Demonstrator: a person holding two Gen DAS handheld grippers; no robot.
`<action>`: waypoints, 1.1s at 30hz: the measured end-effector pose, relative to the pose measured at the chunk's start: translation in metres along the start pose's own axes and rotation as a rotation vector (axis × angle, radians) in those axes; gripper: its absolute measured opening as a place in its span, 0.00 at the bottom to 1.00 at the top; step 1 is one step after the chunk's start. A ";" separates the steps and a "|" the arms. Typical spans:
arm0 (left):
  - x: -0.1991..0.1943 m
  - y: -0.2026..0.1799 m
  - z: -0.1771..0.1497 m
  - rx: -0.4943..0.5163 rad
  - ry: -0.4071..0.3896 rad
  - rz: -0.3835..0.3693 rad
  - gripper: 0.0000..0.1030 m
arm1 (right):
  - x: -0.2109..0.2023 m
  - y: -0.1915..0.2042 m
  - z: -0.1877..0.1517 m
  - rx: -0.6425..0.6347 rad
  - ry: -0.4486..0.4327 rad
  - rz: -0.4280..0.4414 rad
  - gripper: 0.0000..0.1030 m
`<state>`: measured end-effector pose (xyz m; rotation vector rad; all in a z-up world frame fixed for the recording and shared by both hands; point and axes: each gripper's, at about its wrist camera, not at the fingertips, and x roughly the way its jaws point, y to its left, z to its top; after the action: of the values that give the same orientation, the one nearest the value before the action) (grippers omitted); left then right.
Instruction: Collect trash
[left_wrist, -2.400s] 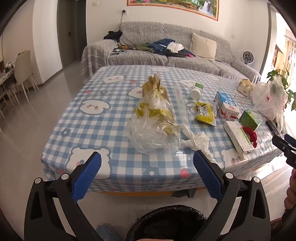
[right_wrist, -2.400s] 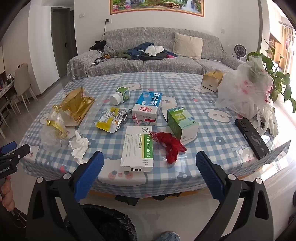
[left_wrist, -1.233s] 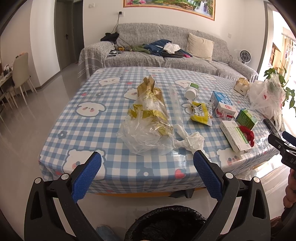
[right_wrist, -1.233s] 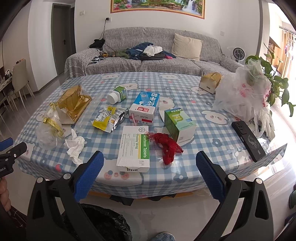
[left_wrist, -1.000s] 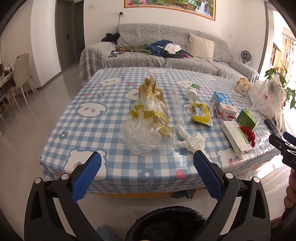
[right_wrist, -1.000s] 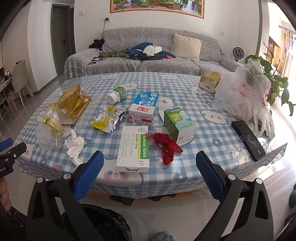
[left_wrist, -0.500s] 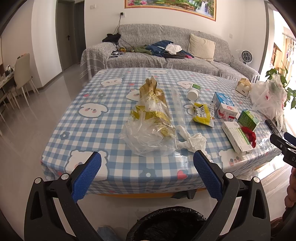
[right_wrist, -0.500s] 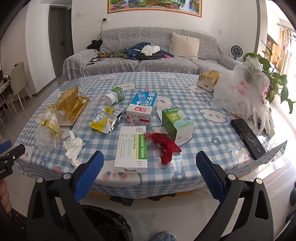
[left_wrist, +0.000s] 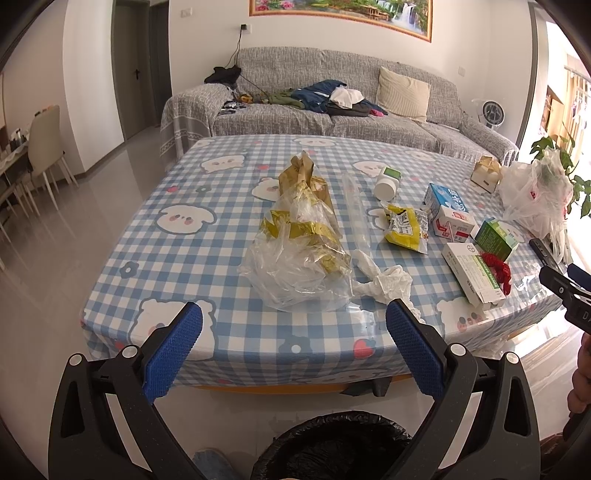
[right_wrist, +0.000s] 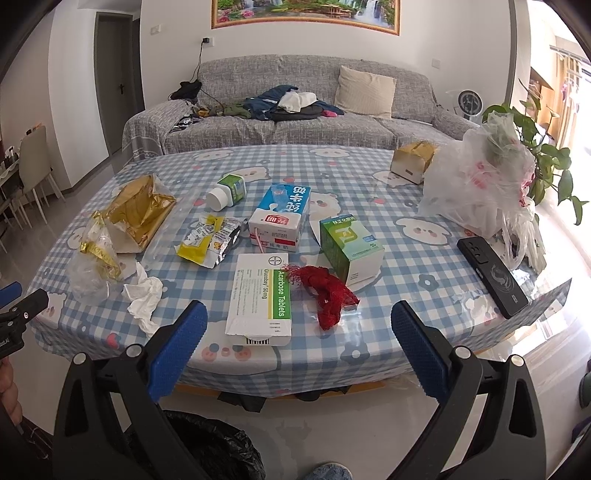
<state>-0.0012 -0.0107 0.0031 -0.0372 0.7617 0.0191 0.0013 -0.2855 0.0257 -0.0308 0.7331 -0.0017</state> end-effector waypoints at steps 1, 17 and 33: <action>0.000 0.000 0.000 0.001 -0.001 0.001 0.94 | 0.000 0.000 0.000 0.000 -0.001 -0.002 0.93; 0.000 0.002 0.000 -0.002 -0.002 0.000 0.94 | 0.000 -0.001 0.000 0.001 -0.001 -0.003 0.93; 0.012 0.003 0.006 0.002 0.017 -0.011 0.94 | 0.013 0.007 0.002 -0.005 0.021 0.006 0.93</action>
<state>0.0118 -0.0078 -0.0011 -0.0401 0.7787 0.0074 0.0124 -0.2785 0.0180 -0.0333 0.7543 0.0051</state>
